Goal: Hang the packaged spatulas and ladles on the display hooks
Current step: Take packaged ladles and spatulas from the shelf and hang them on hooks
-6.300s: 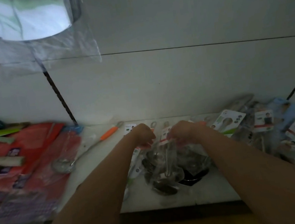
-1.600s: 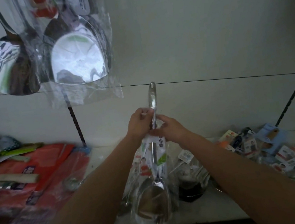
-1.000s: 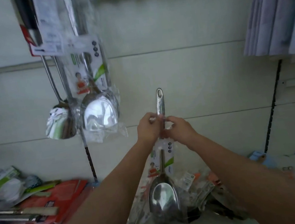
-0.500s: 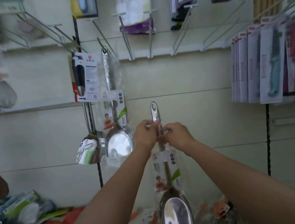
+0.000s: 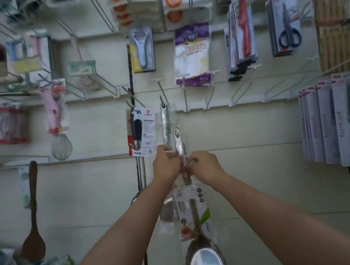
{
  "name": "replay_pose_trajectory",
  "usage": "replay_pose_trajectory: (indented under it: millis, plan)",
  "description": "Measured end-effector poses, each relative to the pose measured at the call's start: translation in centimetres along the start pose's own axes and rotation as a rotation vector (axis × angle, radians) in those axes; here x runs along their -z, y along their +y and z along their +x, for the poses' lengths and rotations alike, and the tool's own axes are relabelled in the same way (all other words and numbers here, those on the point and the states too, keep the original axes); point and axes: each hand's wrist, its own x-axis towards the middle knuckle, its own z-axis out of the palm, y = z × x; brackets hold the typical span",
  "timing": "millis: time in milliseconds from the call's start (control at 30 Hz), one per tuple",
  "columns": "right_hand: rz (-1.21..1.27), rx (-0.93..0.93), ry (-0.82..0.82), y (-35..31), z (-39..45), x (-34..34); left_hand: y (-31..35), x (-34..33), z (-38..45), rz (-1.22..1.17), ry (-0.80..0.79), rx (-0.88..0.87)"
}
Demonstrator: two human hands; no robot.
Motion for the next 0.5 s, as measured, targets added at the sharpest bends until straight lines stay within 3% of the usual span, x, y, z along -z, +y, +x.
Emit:
replay_pose_trajectory:
  millis: [233,500]
  plan:
    - [0.038,0.032,0.041,-4.6,4.3,0.0,3.1,3.1,4.0,0.203,0.069,-0.266]
    - [0.117,0.039,0.095,-7.4,9.7,0.3,5.3,4.4,9.1,0.096,0.147,-0.228]
